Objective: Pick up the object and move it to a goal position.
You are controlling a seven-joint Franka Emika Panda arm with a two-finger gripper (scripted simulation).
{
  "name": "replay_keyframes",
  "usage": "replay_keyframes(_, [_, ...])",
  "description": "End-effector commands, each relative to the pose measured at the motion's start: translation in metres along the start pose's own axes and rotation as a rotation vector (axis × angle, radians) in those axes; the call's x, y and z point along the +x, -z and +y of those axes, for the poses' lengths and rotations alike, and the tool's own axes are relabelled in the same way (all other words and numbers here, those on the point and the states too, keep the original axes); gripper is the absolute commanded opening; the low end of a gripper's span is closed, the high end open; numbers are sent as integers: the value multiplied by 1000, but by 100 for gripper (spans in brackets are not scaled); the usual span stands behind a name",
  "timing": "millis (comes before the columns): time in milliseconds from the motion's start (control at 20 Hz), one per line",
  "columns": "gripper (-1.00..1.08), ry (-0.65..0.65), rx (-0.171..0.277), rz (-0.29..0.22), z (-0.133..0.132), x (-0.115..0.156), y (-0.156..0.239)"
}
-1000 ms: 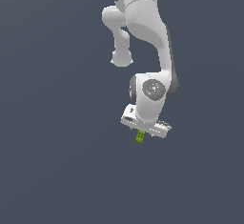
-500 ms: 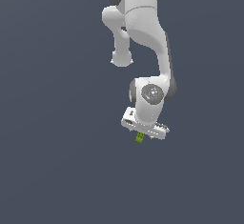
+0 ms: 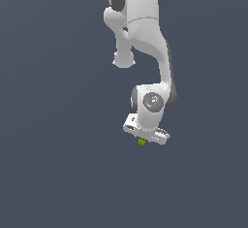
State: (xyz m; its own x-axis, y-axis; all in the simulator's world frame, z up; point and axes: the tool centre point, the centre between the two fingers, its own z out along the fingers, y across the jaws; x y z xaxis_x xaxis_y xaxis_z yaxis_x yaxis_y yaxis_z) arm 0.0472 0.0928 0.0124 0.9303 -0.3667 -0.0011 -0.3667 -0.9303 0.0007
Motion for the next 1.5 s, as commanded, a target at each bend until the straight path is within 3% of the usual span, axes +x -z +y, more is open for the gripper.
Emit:
replay_keyframes(0, [-100,0,1,1,0,1,0])
replay_keyframes(800, [-100,0,1,1,-1,-5,10])
replay_keyframes(1450, [-100,0,1,1,-10,-49,84])
